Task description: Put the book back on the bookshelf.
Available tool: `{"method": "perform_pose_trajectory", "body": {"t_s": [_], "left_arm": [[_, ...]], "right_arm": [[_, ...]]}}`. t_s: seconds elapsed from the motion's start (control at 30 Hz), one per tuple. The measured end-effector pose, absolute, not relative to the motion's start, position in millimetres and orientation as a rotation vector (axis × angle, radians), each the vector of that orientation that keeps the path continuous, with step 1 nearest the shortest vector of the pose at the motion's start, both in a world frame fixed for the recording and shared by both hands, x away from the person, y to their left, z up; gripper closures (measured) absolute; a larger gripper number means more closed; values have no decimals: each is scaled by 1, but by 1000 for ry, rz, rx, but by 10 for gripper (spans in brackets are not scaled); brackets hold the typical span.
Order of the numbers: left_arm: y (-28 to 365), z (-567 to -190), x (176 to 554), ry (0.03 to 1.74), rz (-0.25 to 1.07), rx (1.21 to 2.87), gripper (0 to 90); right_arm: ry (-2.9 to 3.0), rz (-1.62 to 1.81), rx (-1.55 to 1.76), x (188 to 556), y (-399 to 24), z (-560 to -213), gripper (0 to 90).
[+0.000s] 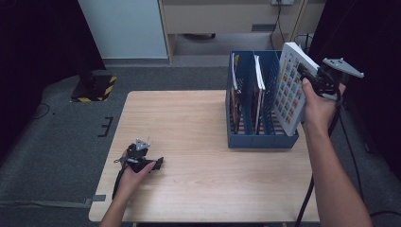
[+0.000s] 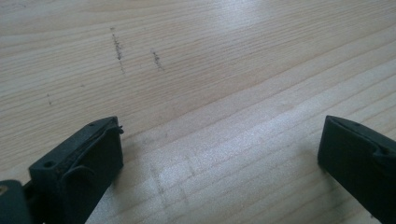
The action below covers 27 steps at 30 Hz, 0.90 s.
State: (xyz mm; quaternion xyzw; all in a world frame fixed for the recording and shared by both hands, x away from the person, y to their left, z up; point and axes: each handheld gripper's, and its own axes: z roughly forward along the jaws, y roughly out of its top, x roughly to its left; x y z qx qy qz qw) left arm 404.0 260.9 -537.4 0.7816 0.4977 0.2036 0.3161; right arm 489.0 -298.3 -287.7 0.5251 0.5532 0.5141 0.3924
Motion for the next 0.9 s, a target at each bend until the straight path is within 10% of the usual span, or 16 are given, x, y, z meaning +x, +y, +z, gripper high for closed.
{"method": "perform_pose_trajectory", "body": {"t_s": [0.9], "left_arm": [[261, -537, 404, 1312, 537, 2057, 0]], "right_arm": [[1359, 1307, 1295, 505, -295, -290, 735]]}}
